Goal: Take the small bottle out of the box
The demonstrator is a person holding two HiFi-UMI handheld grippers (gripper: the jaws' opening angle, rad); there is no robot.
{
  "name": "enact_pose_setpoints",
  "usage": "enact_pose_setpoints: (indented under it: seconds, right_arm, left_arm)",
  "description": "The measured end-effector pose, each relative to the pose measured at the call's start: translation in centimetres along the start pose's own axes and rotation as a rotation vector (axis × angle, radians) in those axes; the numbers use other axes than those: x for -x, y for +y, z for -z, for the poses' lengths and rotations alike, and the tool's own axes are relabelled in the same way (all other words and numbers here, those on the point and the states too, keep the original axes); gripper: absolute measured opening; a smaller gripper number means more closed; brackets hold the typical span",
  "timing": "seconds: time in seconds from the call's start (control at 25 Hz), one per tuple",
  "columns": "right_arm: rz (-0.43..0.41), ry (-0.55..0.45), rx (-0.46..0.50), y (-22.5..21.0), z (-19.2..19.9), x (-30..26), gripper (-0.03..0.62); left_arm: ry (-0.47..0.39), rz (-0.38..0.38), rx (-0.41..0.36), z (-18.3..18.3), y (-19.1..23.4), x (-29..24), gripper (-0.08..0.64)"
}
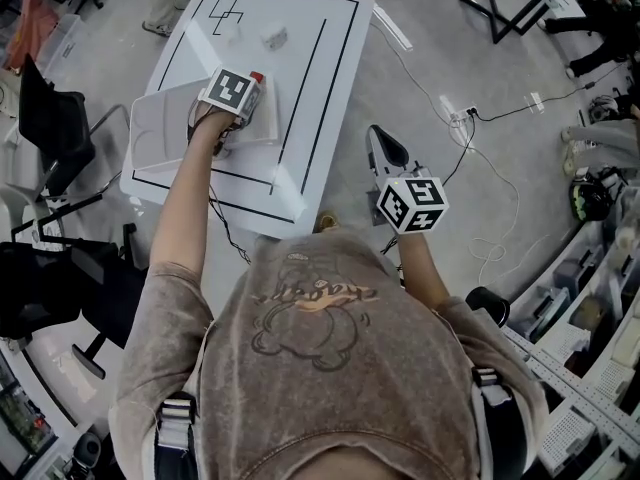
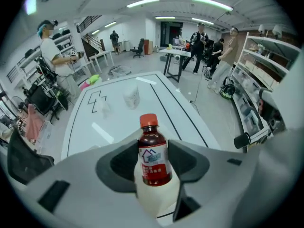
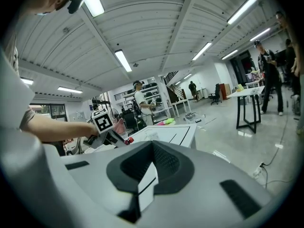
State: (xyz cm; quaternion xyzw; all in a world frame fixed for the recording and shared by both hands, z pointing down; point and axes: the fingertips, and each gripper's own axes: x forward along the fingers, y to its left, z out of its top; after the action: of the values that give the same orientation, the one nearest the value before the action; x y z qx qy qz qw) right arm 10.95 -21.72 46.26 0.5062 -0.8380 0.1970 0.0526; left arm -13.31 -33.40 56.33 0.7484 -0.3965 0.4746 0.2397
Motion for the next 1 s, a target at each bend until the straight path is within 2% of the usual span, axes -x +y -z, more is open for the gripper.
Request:
enact_pose_setpoints:
  seconds: [0.12,0.28,0.52,0.72,1.0]
  right_arm:
    - [-0.001,0.002,0.004,0.0,0.0,-0.1,-0.003]
    - [-0.002,0.005,0.008,-0.2,0.0,-0.4,-0.003]
    - [-0.02,0.006,0.024,0.3,-0.5,-1.1,-0.003]
    - [-0.04,0.013,0.036,0.9,-0.6,-1.7,-0.003]
    - [-0.078,0.007,0.064,2.0,-1.2,-2.5,-0.003]
  left_arm:
    - [-0.119,0.0,0.017,-2.2,0.1,1.9,0.206]
    - [-0.292,0.023,0.076,-4.5,-0.9,4.6,0.204]
    - [-0.582,0.009,0.059,-7.7,-2.2,10.4,0.204]
    - [-0.762,-0.003,0.096,-7.8,-2.8,15.0,0.204]
    - [-0.941,-0.026,0.154,-5.8,-3.2,19.0,0.204]
